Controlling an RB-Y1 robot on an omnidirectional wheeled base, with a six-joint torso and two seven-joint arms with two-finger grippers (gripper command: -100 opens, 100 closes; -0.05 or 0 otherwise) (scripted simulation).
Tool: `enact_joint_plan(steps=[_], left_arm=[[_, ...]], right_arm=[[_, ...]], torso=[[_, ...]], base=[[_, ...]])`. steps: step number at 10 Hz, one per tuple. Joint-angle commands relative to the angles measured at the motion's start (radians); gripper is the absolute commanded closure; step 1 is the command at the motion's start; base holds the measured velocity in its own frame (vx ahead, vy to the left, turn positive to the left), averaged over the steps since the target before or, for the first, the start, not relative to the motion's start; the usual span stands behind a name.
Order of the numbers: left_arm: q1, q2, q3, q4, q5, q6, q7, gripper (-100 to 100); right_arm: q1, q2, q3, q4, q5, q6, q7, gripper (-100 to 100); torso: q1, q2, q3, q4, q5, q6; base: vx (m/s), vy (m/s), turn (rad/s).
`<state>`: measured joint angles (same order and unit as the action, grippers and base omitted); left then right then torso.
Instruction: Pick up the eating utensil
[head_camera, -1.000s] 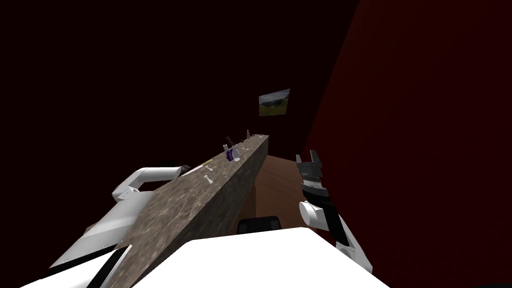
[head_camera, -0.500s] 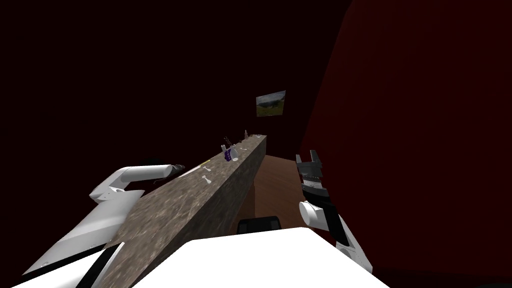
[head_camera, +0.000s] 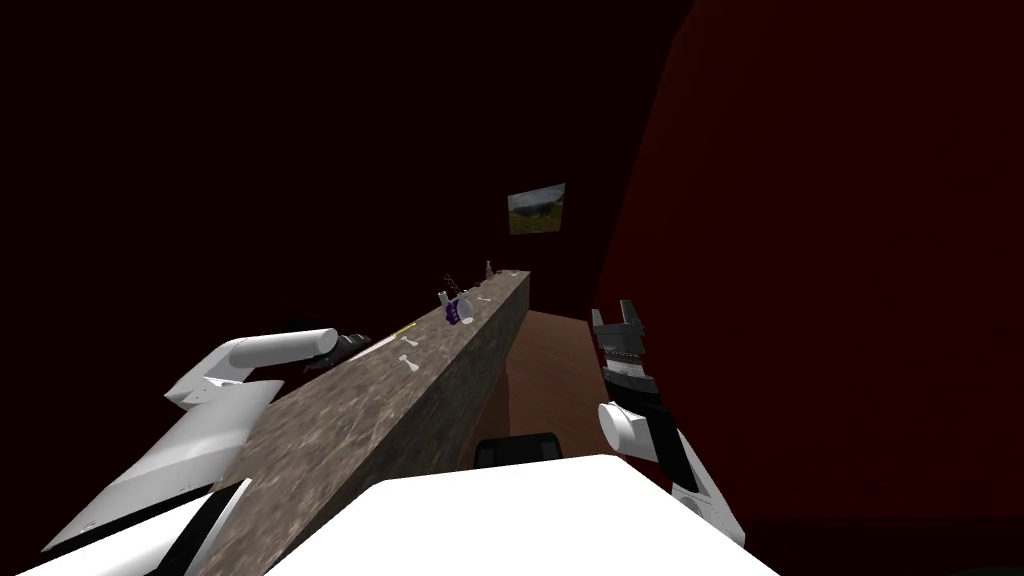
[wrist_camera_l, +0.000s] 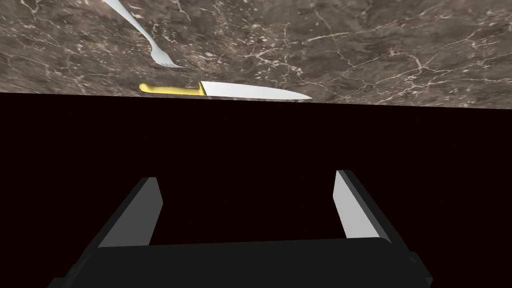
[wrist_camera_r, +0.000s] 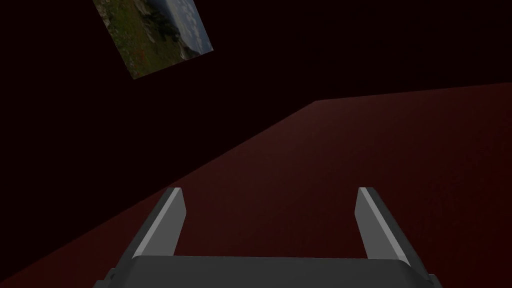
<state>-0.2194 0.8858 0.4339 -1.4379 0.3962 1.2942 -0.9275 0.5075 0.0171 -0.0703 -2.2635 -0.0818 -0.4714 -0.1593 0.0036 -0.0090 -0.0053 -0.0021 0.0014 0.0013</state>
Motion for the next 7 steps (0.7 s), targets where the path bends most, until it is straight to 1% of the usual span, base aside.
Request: enact_joint_plan(steps=[1, 7], left_arm=[[0.004, -0.007, 0.016, 0.013, 0.04, 0.041, -0.019, -100], [0.015, -0.064, 0.052, 0.079, 0.175, 0.191, -0.087, -100]], right_arm=[[0.0, 0.0, 0.0, 0.0, 0.0, 0.0, 0.0, 0], [0.0, 0.0, 0.0, 0.0, 0.0, 0.0, 0.0, 0]], torso=[[0.0, 0.0, 0.0, 0.0, 0.0, 0.0], [0.003, -0.003, -0.002, -0.001, 0.001, 0.0]], base=[[0.038, 0.033, -0.079], [0.058, 0.063, -0.075]])
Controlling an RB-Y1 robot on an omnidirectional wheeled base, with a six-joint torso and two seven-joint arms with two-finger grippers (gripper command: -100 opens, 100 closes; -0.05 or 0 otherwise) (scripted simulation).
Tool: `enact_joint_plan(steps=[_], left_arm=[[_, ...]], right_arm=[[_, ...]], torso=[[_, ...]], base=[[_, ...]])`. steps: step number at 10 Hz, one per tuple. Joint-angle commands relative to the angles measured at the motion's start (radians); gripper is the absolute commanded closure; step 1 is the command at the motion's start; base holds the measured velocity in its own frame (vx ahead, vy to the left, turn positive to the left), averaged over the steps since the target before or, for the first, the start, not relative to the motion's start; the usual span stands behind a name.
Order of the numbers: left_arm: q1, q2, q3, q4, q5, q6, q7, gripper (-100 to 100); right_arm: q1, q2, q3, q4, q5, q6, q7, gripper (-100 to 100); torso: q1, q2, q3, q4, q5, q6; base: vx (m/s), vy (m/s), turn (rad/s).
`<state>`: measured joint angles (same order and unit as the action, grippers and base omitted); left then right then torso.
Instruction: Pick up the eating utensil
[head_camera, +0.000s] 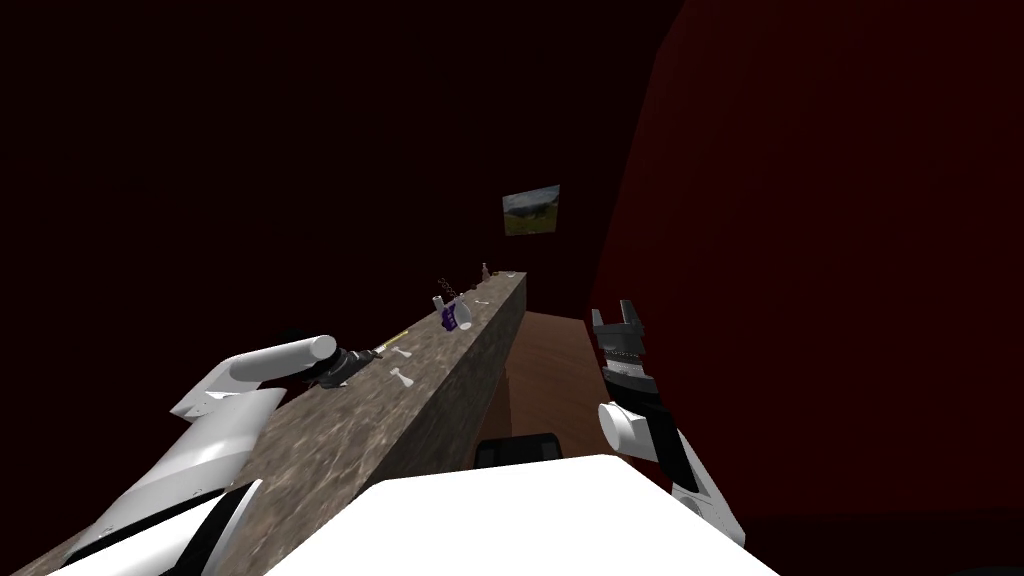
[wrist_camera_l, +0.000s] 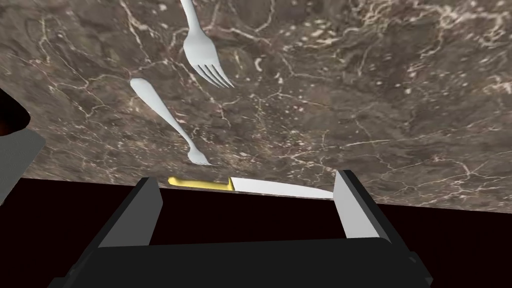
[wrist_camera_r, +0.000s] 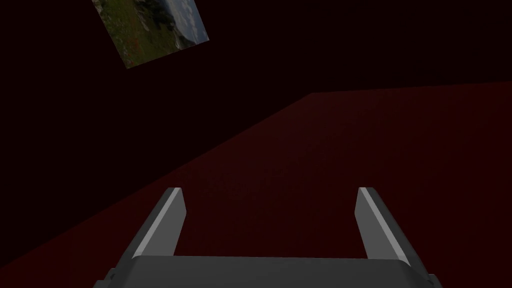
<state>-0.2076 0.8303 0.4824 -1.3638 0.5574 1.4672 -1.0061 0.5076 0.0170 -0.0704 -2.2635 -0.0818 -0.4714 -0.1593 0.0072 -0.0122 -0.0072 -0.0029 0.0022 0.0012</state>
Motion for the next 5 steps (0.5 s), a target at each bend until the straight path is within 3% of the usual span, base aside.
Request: enact_joint_plan(steps=[1, 5], left_arm=[[0.007, -0.019, 0.008, 0.015, 0.033, 0.043, -0.019, -100], [0.019, -0.058, 0.021, 0.048, 0.098, 0.127, -0.053, -100]], right_arm=[[0.0, 0.0, 0.0, 0.0, 0.0, 0.0, 0.0, 0], [0.0, 0.0, 0.0, 0.0, 0.0, 0.0, 0.0, 0]], torso=[[0.0, 0.0, 0.0, 0.0, 0.0, 0.0], [-0.002, 0.0, 0.0, 0.0, 0.0, 0.0]], base=[[0.067, 0.075, -0.075], [0.061, 0.059, -0.057]])
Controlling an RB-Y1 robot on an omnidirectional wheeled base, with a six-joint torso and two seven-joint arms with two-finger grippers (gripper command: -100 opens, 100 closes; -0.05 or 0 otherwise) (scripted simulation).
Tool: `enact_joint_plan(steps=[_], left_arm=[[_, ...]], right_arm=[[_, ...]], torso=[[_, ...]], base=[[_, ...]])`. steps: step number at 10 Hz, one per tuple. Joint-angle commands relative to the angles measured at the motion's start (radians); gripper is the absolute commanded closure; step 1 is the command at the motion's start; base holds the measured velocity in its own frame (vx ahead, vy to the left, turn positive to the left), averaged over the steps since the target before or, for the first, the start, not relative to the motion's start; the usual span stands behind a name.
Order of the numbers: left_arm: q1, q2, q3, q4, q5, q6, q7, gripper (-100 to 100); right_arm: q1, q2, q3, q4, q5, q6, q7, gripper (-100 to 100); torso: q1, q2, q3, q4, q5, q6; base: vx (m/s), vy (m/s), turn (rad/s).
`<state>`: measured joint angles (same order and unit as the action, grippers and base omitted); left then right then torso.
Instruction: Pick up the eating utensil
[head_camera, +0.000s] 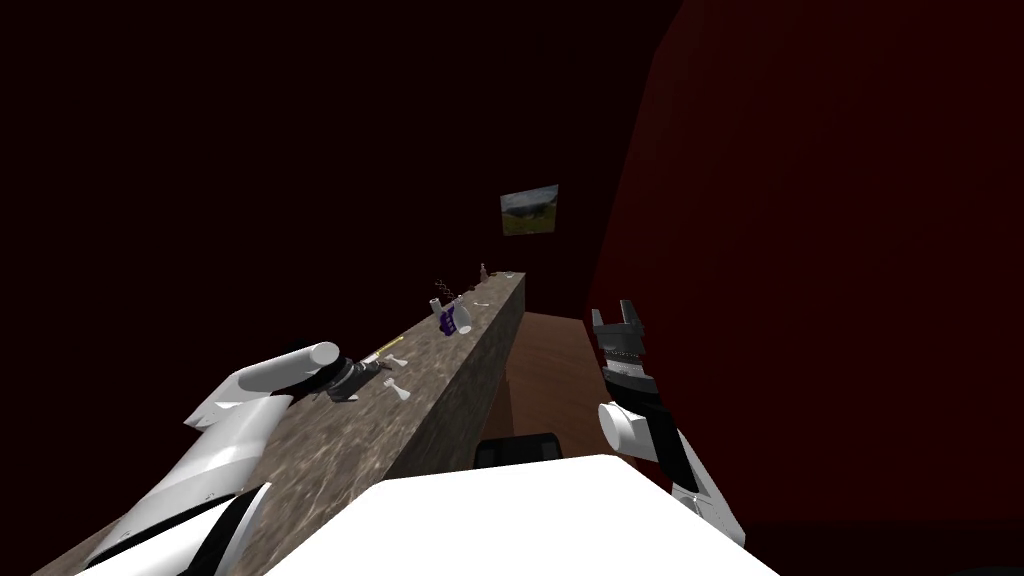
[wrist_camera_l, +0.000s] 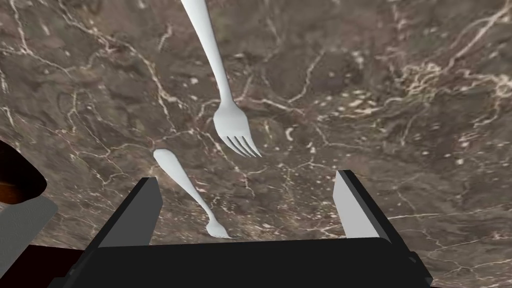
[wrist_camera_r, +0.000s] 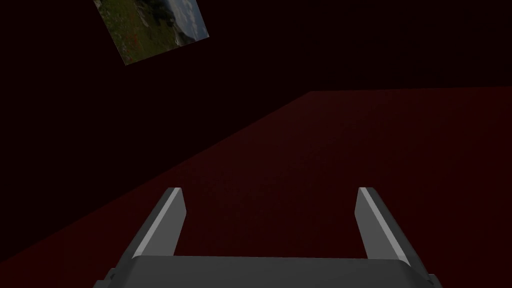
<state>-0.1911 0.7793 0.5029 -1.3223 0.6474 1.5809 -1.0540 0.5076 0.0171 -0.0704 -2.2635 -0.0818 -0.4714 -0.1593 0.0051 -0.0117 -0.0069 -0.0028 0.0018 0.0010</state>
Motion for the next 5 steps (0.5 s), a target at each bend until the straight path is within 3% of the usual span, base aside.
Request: enact_joint_plan(steps=[1, 2, 3, 4, 5], left_arm=[[0.005, -0.015, 0.003, 0.012, 0.02, 0.028, -0.011, -100], [0.009, -0.029, 0.004, 0.021, 0.037, 0.051, -0.021, -100], [0.007, -0.023, 0.003, 0.01, 0.026, 0.038, -0.011, -100], [0.007, -0.024, 0.002, 0.012, 0.027, 0.043, -0.012, 0], [0.003, -0.03, 0.008, 0.042, 0.018, 0.015, -0.031, -100]], right_arm=[[0.0, 0.0, 0.0, 0.0, 0.0, 0.0, 0.0, 0], [0.0, 0.0, 0.0, 0.0, 0.0, 0.0, 0.0, 0], [0.0, 0.0, 0.0, 0.0, 0.0, 0.0, 0.0, 0], [0.0, 0.0, 0.0, 0.0, 0.0, 0.0, 0.0, 0], [0.0, 0.0, 0.0, 0.0, 0.0, 0.0, 0.0, 0]], torso=[[0.0, 0.0, 0.0, 0.0, 0.0, 0.0], [0.0, 0.0, 0.0, 0.0, 0.0, 0.0], [0.001, 0.001, 0.0, 0.0, 0.0, 0.0], [-0.001, 0.002, 0.001, 0.0, 0.0, 0.0], [-0.003, 0.003, 0.002, 0.001, -0.001, 0.0]], base=[[0.052, 0.056, -0.039], [0.045, 0.063, -0.047], [0.018, 0.03, -0.015], [0.004, 0.006, 0.001], [-0.006, -0.01, -0.022]])
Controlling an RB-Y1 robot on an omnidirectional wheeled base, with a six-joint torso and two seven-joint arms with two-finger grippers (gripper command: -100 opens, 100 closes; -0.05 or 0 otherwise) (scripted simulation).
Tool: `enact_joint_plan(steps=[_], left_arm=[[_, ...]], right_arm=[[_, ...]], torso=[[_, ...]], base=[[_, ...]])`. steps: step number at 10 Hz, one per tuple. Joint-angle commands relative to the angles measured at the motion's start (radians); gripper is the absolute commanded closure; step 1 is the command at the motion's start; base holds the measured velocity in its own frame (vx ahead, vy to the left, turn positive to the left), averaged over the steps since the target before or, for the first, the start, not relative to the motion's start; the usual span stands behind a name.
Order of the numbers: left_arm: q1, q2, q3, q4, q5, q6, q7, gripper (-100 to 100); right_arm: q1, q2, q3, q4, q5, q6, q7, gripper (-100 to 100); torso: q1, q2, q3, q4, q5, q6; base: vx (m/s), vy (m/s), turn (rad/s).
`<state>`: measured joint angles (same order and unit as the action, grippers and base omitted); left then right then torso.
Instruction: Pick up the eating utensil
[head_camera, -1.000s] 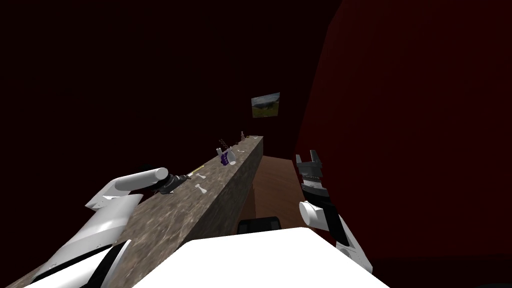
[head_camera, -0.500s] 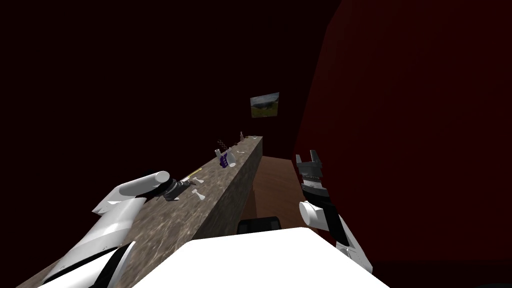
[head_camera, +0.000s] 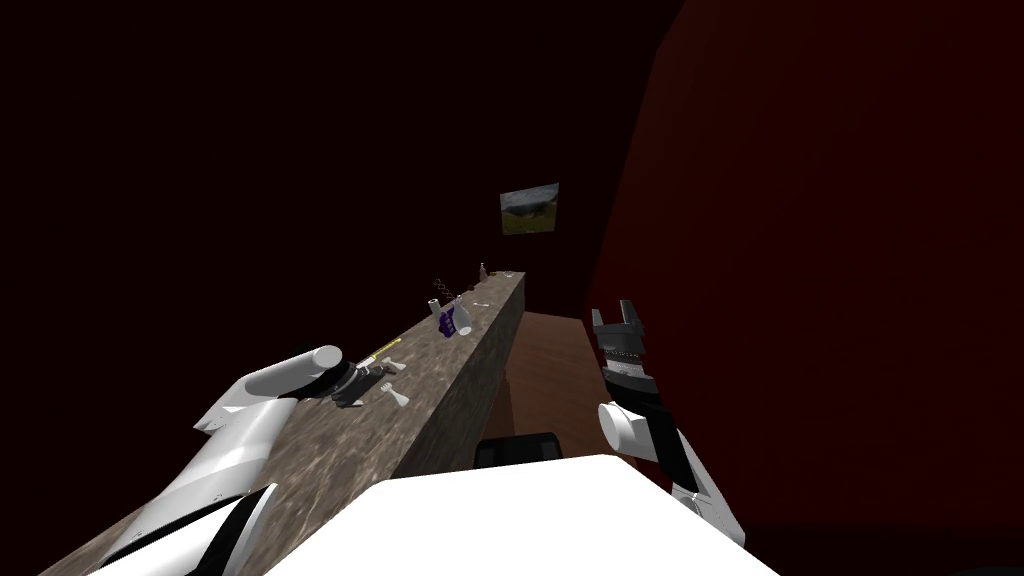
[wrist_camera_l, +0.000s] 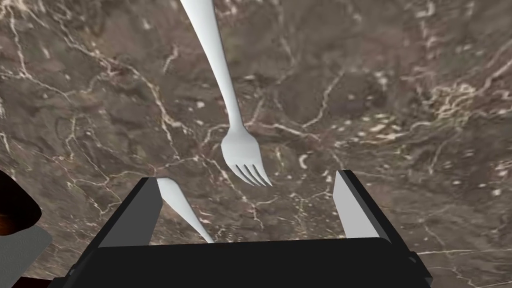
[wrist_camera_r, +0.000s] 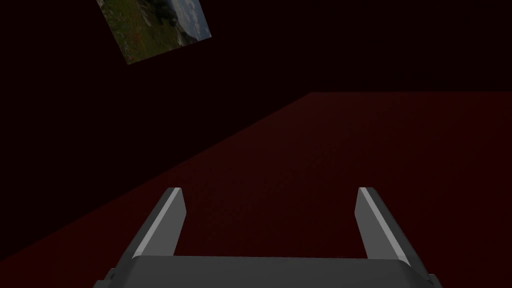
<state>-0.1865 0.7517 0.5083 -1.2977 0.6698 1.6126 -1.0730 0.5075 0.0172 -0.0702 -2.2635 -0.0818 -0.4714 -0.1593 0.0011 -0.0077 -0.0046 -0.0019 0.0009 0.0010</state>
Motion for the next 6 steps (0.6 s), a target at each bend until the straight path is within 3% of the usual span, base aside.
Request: enact_joint_plan(steps=[1, 2, 3, 4, 6], left_arm=[[-0.004, -0.006, 0.006, 0.032, -0.008, -0.03, -0.022, -100], [-0.007, -0.011, 0.01, 0.055, -0.015, -0.051, -0.037, -100], [-0.003, -0.009, 0.008, 0.04, -0.011, -0.037, -0.026, -100], [-0.003, -0.009, 0.009, 0.042, -0.011, -0.041, -0.029, 100], [-0.003, -0.009, 0.009, 0.041, -0.011, -0.04, -0.029, 100]], right_arm=[[0.0, 0.0, 0.0, 0.0, 0.0, 0.0, 0.0, 0], [0.0, 0.0, 0.0, 0.0, 0.0, 0.0, 0.0, 0], [0.0, 0.0, 0.0, 0.0, 0.0, 0.0, 0.0, 0], [0.0, 0.0, 0.0, 0.0, 0.0, 0.0, 0.0, 0], [0.0, 0.0, 0.0, 0.0, 0.0, 0.0, 0.0, 0]], torso=[[0.0, 0.0, 0.0, 0.0, 0.0, 0.0], [-0.001, 0.001, 0.0, 0.0, 0.0, 0.0], [-0.001, 0.001, 0.001, 0.0, 0.0, 0.0], [0.0, 0.001, 0.001, 0.0, 0.0, 0.0], [0.0, 0.0, 0.0, 0.0, 0.0, 0.0]], base=[[-0.014, -0.019, -0.021], [-0.021, -0.021, -0.022], [-0.011, -0.01, -0.003], [0.0, 0.0, 0.0], [0.0, 0.0, 0.0]])
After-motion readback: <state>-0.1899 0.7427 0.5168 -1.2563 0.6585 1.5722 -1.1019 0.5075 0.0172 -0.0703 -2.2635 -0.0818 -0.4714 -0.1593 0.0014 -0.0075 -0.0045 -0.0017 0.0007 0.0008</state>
